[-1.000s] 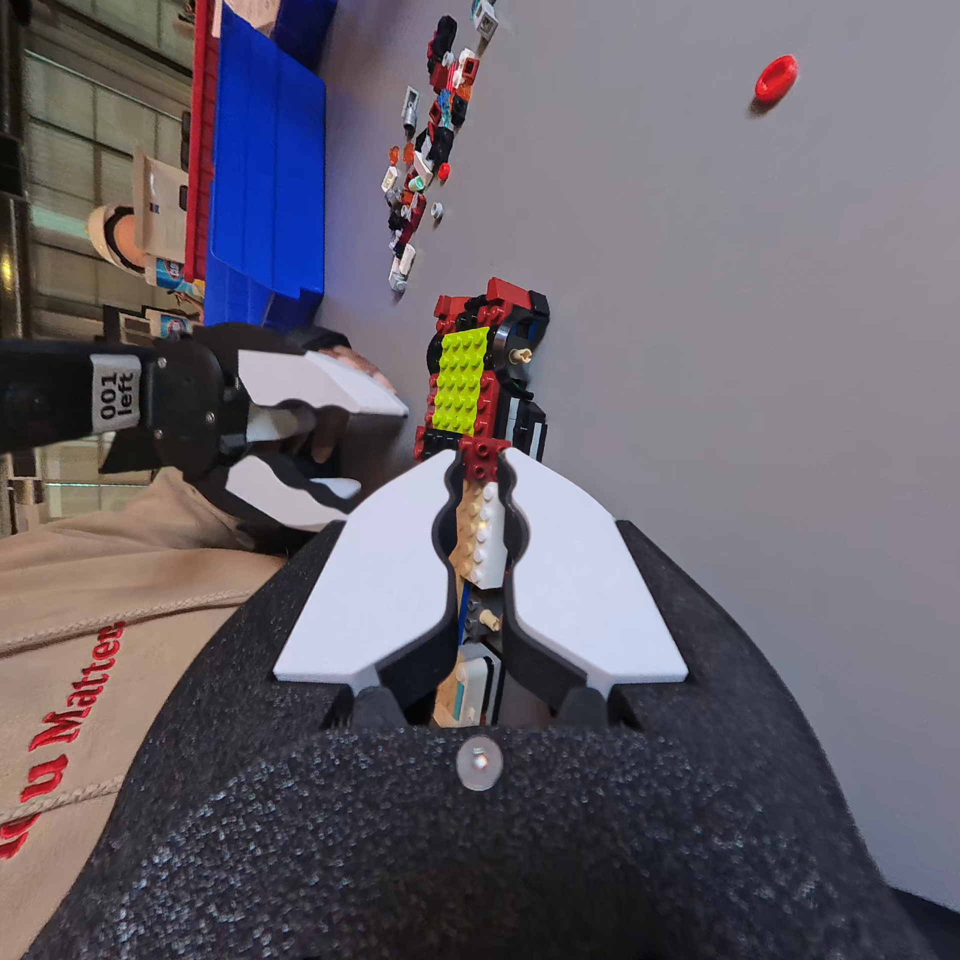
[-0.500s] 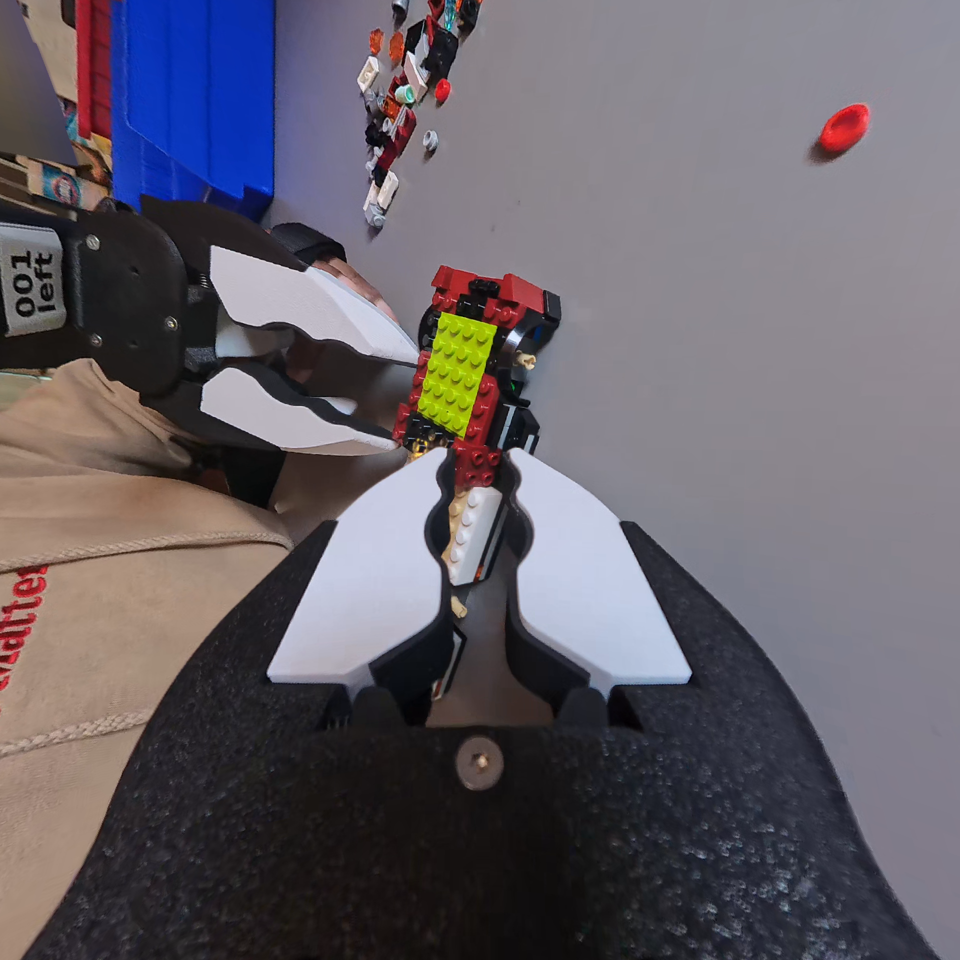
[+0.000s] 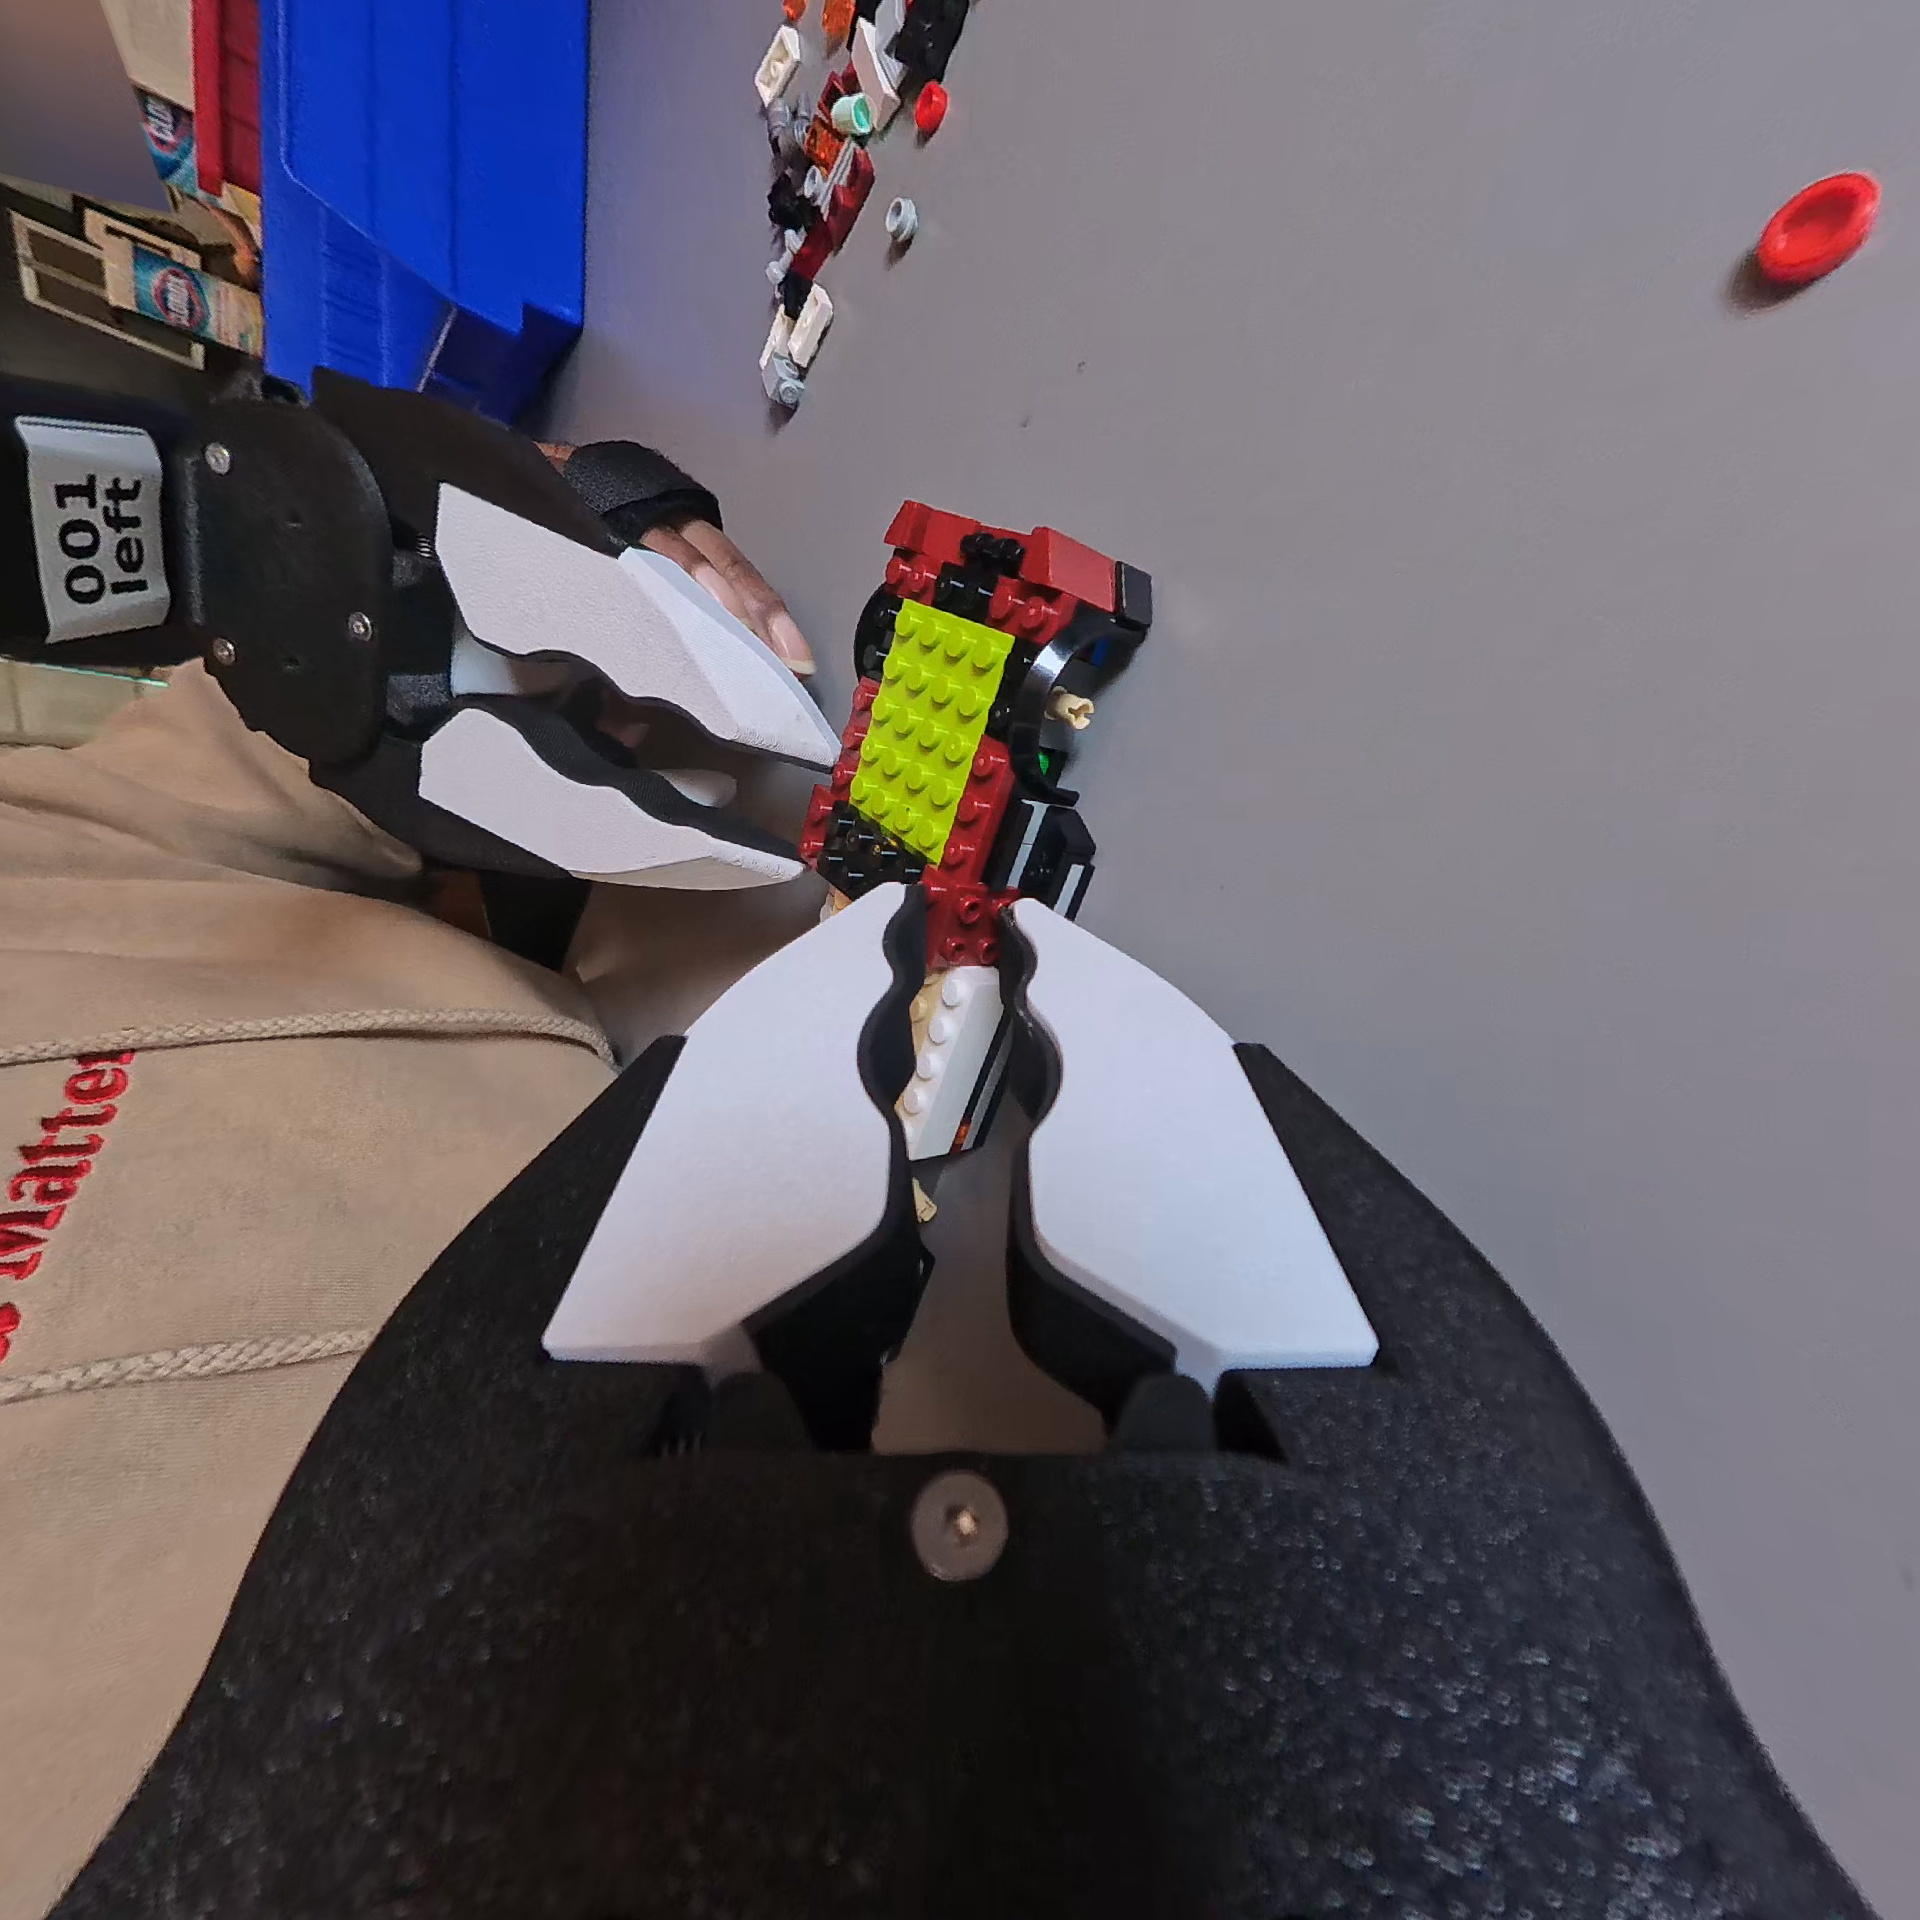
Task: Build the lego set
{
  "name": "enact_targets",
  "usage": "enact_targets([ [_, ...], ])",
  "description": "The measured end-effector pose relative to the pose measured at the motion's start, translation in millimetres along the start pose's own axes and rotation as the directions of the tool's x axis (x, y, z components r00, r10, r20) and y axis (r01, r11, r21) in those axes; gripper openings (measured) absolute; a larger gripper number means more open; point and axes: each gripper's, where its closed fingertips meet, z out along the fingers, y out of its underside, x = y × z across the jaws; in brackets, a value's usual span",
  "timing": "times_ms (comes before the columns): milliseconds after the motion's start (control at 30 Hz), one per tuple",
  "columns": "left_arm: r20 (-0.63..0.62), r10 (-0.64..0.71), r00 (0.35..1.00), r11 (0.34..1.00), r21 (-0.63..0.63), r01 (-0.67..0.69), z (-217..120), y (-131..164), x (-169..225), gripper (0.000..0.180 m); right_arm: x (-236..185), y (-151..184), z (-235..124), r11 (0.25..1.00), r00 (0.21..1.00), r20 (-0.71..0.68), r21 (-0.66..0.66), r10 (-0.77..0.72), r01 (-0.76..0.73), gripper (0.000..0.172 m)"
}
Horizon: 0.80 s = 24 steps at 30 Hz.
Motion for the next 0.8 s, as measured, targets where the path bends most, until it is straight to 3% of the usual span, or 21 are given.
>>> enact_targets([
  [167,0.002,-0.004,1.000,1.000,0.016,0.004,0.0,0.0,-2.6,0.018,-0.1,-3.7,-0.5,1.000,1.000,0.001,0.019,-0.019,0.019,0.013],
  [267,0.027,0.000,1.000,1.000,0.017,0.000,0.6,0.9,-6.2,0.029,-6.7,-11.4,-10.4,0.982,0.984,-0.014,0.051,-0.180,0.180,0.005],
  [333,0.034,0.005,0.999,1.000,0.016,-0.006,-1.7,1.0,-6.5,0.035,-19.6,-16.0,-20.5,0.956,0.958,0.021,0.070,-0.286,0.284,0.016],
  [400,0.038,-0.001,0.999,1.000,0.013,0.000,-5.4,1.7,-7.4,0.038,-20.5,-19.3,-26.8,0.879,0.880,-0.032,0.036,-0.474,0.475,0.017],
  [500,0.058,-0.019,0.998,1.000,0.006,0.019,-10.3,2.7,-11.6,0.046,-17.3,-23.6,-22.0,0.686,0.678,-0.104,-0.094,-0.727,0.721,0.023],
  [600,0.086,-0.030,0.996,1.000,-0.005,0.030,-16.4,3.0,-12.9,0.050,-24.0,-14.6,-6.1,0.498,0.507,-0.015,-0.215,-0.862,0.840,0.024],
  [733,0.112,-0.024,0.993,0.999,-0.026,0.027,-26.3,3.1,-5.9,0.052,-18.9,-11.2,8.7,0.384,0.417,0.045,-0.311,-0.908,0.869,0.025],
  [800,0.106,-0.035,0.994,0.999,-0.034,0.039,-28.8,4.3,1.9,0.054,-16.7,-8.7,11.9,0.381,0.427,0.076,-0.331,-0.901,0.863,0.025],
])
